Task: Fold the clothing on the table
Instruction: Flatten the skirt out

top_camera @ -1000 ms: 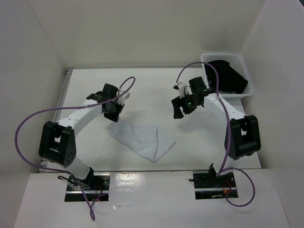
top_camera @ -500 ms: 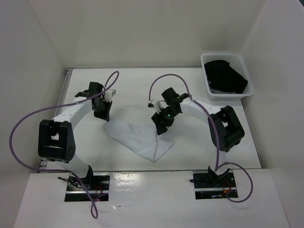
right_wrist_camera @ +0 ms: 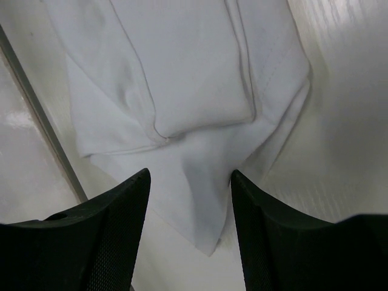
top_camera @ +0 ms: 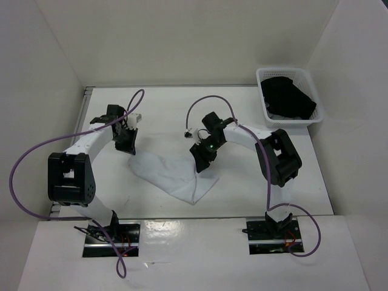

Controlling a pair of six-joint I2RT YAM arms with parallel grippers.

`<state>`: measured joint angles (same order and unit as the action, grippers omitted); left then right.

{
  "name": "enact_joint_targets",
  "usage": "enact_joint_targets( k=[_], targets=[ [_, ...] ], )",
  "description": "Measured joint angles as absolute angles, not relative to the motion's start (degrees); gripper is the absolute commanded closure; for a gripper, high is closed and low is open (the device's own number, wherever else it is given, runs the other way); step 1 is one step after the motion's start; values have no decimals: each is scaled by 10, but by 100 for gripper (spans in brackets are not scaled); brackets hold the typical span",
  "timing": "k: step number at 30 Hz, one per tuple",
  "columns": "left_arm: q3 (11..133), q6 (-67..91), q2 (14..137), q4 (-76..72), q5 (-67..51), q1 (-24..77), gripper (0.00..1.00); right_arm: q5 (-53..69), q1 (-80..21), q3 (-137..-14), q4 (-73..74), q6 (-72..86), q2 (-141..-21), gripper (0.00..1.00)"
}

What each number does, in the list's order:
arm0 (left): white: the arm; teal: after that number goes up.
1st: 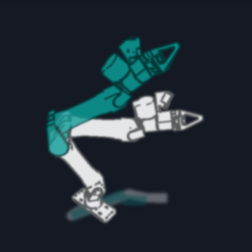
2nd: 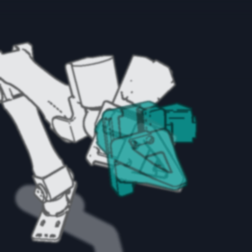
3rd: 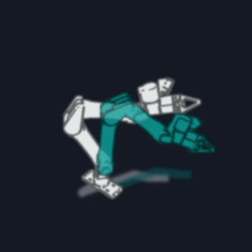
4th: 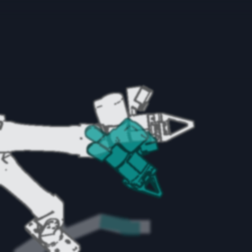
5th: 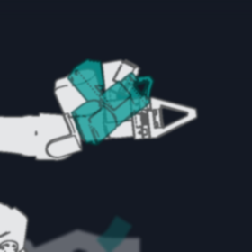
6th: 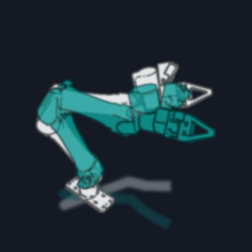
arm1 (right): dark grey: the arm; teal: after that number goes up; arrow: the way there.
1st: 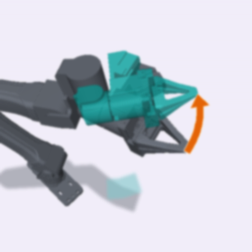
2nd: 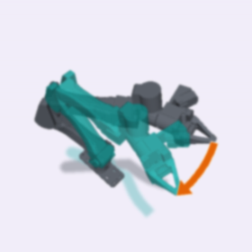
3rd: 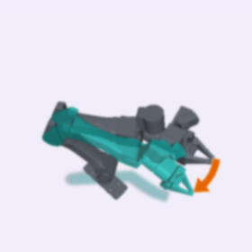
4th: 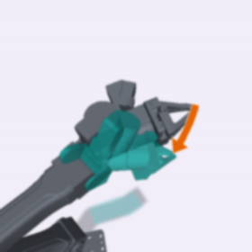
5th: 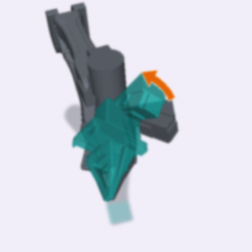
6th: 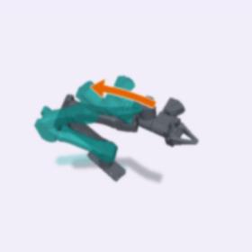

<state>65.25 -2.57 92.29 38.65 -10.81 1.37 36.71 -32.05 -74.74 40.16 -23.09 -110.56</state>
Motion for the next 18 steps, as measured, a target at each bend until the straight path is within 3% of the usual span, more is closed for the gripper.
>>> enact_joint_targets(
  k=[18],
  targets=[
    [653,-26,923,387,-114,14,100,400,-321,-749,361,-209,-1074,41]
  ],
)
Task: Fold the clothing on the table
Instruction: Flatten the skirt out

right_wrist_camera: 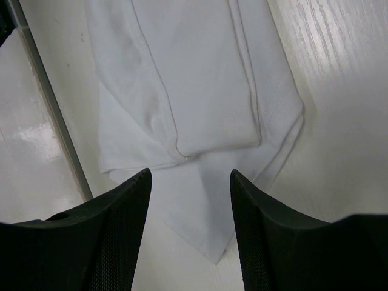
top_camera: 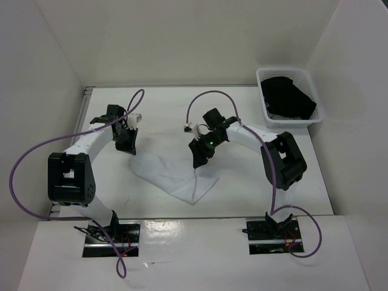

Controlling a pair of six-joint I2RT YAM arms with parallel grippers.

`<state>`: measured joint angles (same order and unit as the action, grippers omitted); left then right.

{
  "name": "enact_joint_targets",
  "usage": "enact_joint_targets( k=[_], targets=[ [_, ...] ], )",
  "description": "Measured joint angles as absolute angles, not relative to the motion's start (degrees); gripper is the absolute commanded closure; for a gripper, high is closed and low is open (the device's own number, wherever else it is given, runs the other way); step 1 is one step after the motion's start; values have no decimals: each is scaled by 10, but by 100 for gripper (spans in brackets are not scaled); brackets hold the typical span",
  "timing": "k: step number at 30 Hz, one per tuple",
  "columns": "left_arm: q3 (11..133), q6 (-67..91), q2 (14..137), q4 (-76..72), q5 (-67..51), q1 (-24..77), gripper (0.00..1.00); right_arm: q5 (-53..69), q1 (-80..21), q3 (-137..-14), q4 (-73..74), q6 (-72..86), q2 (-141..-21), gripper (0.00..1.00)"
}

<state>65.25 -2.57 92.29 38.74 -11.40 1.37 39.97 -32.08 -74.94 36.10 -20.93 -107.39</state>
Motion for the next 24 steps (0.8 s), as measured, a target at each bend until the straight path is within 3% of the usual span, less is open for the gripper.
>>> enact_joint_targets(
  k=[24],
  targets=[
    [653,-26,923,388,-120,14,100,472,-321,-772,354,-206,-1175,45]
  ],
)
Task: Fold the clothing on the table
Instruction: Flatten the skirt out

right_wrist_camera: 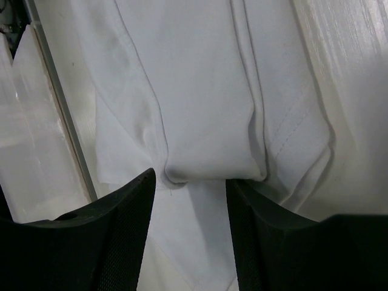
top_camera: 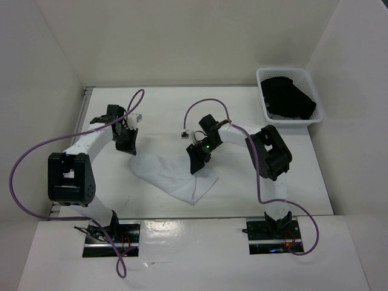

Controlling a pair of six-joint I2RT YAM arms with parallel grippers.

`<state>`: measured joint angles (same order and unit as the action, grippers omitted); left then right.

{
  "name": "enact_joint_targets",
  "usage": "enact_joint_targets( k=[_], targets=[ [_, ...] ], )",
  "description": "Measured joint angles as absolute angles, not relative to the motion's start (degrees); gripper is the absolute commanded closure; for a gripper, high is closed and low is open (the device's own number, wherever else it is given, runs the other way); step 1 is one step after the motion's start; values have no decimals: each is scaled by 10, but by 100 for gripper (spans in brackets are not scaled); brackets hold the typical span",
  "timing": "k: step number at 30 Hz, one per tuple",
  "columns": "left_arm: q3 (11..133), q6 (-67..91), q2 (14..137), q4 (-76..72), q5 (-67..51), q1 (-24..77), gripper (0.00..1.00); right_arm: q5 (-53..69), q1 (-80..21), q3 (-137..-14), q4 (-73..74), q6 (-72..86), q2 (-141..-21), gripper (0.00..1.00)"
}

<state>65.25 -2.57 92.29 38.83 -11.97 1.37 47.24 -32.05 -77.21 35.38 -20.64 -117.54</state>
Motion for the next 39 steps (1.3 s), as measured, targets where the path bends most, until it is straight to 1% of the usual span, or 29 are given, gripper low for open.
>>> enact_joint_targets(
  k=[4,11,14,15,18,23,26,30,34,39],
  targets=[
    [653,-26,923,389,-121,14,100,485,-321,-781,354,-206,-1185,46],
    [653,-26,923,389,-123,14,100,489,-321,-784,353,-204,-1188,60],
    [653,-26,923,389,-123,14,100,489,-321,-784,350,-203,-1189,73],
    [653,-26,923,389,-123,14,100,489,-321,-784,350,-201,-1189,83],
    [653,-26,923,389,-125,14,100,486,-321,-785,346,-198,-1191,100],
    [653,-28,922,390,-137,14,100,465,-321,-789,345,-194,-1187,100],
    [653,-30,910,393,-154,14,100,425,-321,-789,349,-193,-1152,100],
    [654,-30,849,396,-165,25,100,359,-315,-789,350,-192,-1035,100],
    [682,-32,772,398,-173,46,100,316,-284,-802,350,-192,-903,100],
    [733,-34,677,392,-187,56,100,265,-252,-811,349,-196,-792,100]
  ],
)
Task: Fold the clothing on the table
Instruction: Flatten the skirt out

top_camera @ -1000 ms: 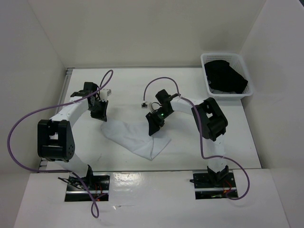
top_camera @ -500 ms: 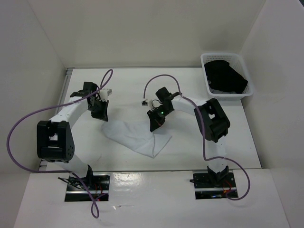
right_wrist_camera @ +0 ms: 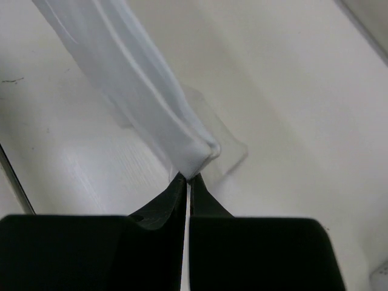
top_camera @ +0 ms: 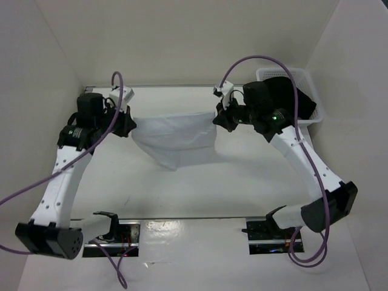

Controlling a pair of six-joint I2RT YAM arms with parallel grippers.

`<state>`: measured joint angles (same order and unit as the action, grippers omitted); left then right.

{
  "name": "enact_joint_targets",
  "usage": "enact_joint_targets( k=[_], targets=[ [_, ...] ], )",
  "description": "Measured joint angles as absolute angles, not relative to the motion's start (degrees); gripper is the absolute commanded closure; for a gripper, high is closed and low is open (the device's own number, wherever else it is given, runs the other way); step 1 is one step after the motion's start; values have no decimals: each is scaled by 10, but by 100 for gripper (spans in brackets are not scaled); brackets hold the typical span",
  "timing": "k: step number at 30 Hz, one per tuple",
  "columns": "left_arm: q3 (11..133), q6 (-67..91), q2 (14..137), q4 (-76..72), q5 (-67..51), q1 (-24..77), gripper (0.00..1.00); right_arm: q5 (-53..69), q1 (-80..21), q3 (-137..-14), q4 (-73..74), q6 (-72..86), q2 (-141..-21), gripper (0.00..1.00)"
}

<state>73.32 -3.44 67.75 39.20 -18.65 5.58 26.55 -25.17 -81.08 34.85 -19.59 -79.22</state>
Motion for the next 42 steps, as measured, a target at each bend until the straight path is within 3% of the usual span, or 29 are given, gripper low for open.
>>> enact_joint_targets(
  k=[12,28,35,42],
  targets=[
    [781,-48,475,359,-243,66,100,297,-189,-814,350,-193,-666,100],
    [698,-124,265,460,-421,50,96,529,-105,-802,463,-232,-455,100],
    [681,-167,243,514,-494,31,94,576,-81,-784,526,-258,-399,100],
    [677,-163,285,506,-503,29,94,574,-79,-728,517,-252,-415,100]
  ],
)
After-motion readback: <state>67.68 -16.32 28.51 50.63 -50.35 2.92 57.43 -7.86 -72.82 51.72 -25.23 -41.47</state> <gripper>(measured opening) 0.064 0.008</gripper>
